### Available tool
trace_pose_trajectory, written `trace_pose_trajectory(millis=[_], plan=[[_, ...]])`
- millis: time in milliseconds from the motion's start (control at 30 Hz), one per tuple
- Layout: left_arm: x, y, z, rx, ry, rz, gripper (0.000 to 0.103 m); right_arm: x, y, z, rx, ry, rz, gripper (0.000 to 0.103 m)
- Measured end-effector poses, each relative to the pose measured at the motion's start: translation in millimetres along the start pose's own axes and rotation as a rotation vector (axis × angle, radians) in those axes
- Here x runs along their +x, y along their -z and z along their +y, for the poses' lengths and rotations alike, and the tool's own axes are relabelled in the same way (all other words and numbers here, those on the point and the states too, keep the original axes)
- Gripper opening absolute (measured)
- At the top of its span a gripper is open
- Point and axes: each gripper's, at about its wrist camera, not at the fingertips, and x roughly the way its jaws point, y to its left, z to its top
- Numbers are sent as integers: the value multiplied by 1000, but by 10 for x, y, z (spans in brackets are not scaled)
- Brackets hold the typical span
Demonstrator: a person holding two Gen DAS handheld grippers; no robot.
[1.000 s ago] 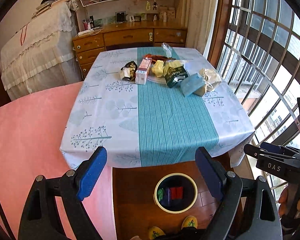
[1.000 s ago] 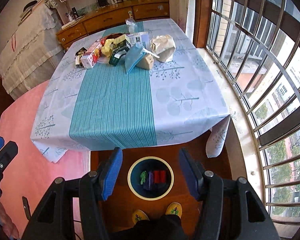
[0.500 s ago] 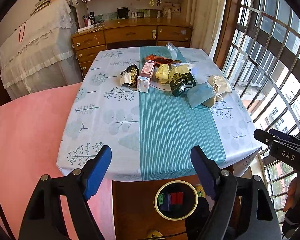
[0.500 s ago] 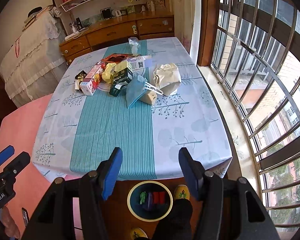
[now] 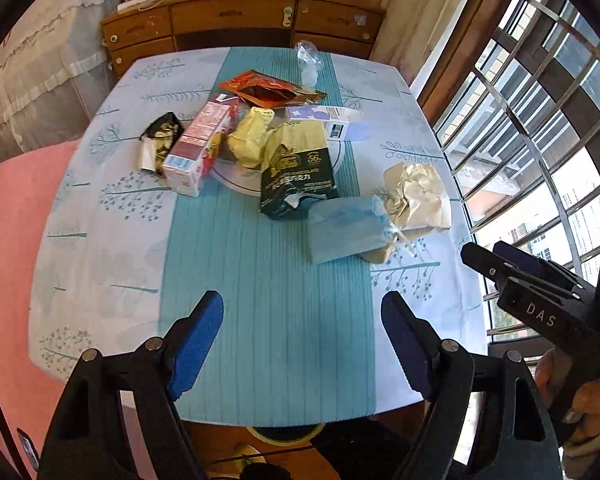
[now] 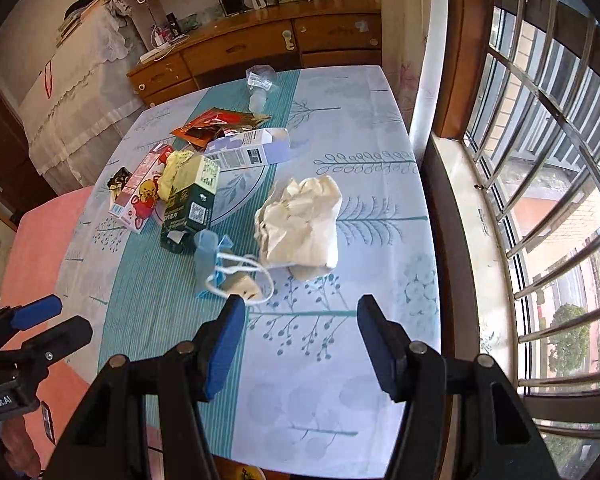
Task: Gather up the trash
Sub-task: 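Grasp the beige crumpled paper with the right tool while the left tool grasps the blue mask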
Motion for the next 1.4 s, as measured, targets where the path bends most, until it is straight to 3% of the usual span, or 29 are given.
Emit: trace_pose_trajectory(millis=[267, 333, 600, 1200, 1300, 1400], plan=[[684, -591, -193, -240, 73, 134, 80, 378, -390, -233, -55, -88, 60, 61], [834, -670, -199, -282, 59, 161, 80, 451, -445, -256, -59, -108, 74, 65], [1353, -729, -133, -438, 19, 268, 80, 692, -574, -263, -81, -169, 120, 65], [1667, -521, 29, -561, 36, 337, 80, 1026, -601, -161, -115, -237, 178, 65], [1680, -514, 73, -566, 29, 326, 79, 1062, -593, -150, -120, -242, 182, 56], [1675, -509, 124, -575, 58, 304, 67, 1067, -582, -123, -128, -259, 185, 44]])
